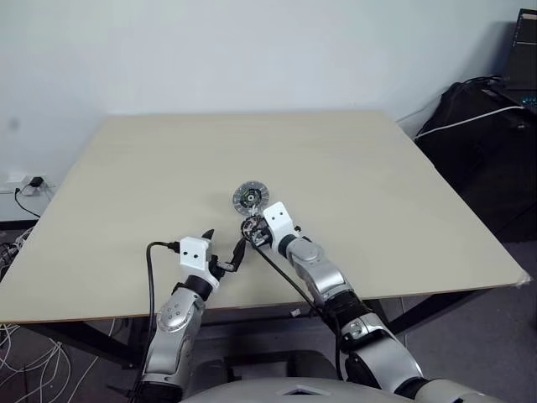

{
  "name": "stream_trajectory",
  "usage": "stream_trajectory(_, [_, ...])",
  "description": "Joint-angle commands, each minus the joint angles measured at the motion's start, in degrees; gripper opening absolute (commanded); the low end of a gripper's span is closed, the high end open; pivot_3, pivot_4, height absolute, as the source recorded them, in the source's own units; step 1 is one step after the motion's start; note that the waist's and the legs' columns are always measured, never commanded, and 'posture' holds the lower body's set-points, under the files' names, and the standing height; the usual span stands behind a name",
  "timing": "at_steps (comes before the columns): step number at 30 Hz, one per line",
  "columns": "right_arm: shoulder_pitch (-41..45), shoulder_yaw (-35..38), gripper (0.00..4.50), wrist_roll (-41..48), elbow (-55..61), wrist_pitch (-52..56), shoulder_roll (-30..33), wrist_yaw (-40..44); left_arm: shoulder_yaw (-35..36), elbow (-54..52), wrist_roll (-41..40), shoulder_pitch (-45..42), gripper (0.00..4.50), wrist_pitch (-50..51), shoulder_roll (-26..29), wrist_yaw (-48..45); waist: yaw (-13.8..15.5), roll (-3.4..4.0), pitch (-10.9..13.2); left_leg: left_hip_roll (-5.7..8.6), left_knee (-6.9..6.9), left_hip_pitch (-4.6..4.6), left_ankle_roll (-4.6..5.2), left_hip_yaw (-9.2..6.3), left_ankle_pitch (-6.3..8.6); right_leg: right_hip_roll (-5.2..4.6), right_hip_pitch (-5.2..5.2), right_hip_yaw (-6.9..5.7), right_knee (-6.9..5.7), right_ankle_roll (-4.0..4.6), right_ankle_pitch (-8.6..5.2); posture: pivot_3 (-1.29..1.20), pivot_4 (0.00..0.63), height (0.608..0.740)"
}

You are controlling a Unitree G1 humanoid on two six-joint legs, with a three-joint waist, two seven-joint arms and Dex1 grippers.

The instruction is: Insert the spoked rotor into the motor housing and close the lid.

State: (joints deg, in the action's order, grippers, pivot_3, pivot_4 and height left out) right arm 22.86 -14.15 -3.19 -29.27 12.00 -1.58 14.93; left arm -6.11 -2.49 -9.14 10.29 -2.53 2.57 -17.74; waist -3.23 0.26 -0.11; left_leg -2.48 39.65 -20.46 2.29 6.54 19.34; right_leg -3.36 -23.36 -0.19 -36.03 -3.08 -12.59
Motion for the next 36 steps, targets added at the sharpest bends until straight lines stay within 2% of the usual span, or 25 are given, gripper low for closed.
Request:
stream_trajectory(1, [-0.9,0.5,0.00,0.5,6.9,0.1,0.6,0.9,-0.4,-0.8,0.0,-0.8,4.48,-1.0,0.2,-0.7,0.0,0.00,0.0,0.00,0.00,-0.02,0.00,0.00,0.00,0.00,-0.02,0.00,0.00,0.00,0.00,0.00,0.000,0.740])
stream_trajectory(12, [-9.8,-1.9,0.00,-0.3,25.5,5.2,5.4,4.4,-1.2,0.7,1.9,-0.1,4.48,-1.9,1.4,-0.8,-0.1,0.00,0.0,-0.01,0.00,-0.02,0.00,-0.06,0.00,0.00,-0.03,-0.02,0.01,0.01,-0.01,0.00,0.000,0.740])
stream_trajectory(15, [-11.5,-2.5,0.00,-0.1,28.2,6.6,6.9,5.5,-1.0,1.4,2.1,0.1,3.84,-2.3,1.3,-0.6,-0.1,0.00,0.0,0.00,0.00,-0.02,0.01,-0.10,0.00,0.00,-0.03,-0.02,0.01,0.02,-0.01,0.00,0.000,0.740])
stream_trajectory(26, [-8.2,-5.8,0.00,-0.9,29.8,10.2,11.8,11.9,-0.9,2.2,1.8,-0.2,0.18,-2.1,1.3,-0.9,0.0,-0.01,0.0,0.01,0.02,0.00,0.03,-0.21,0.00,0.00,-0.02,-0.01,0.00,0.05,-0.02,0.00,0.000,0.740])
stream_trajectory(27, [-7.4,-6.4,0.00,-1.1,29.5,10.5,12.3,13.0,-0.9,2.2,1.9,-0.3,0.06,-2.1,1.3,-0.9,0.0,-0.01,0.0,0.01,0.02,0.00,0.03,-0.22,0.00,0.00,-0.01,-0.01,0.00,0.05,-0.02,0.00,0.000,0.740])
stream_trajectory(30, [-4.9,-8.6,0.00,-1.8,28.5,11.6,14.1,16.3,-1.0,2.2,2.6,-0.4,0.06,-2.1,1.6,-0.5,0.0,-0.01,0.0,0.01,0.03,0.00,0.04,-0.22,0.00,0.00,-0.01,-0.01,0.00,0.05,-0.02,0.00,0.000,0.740])
stream_trajectory(33, [-2.2,-10.6,0.57,-2.5,27.0,11.9,15.4,19.3,-1.0,2.2,2.7,-0.5,0.00,-2.1,1.6,-0.4,0.2,-0.01,0.0,0.02,0.03,0.00,0.04,-0.23,0.00,0.00,0.00,-0.01,0.00,0.03,-0.01,0.00,0.000,0.740])
stream_trajectory(36, [0.3,-12.3,1.55,-3.8,25.2,11.7,16.3,21.3,-0.9,2.2,2.7,-0.5,0.00,-2.0,1.5,-0.2,0.3,-0.01,0.0,0.02,0.04,0.00,0.05,-0.23,0.00,0.00,0.00,-0.02,0.01,0.02,-0.01,0.00,0.000,0.740])
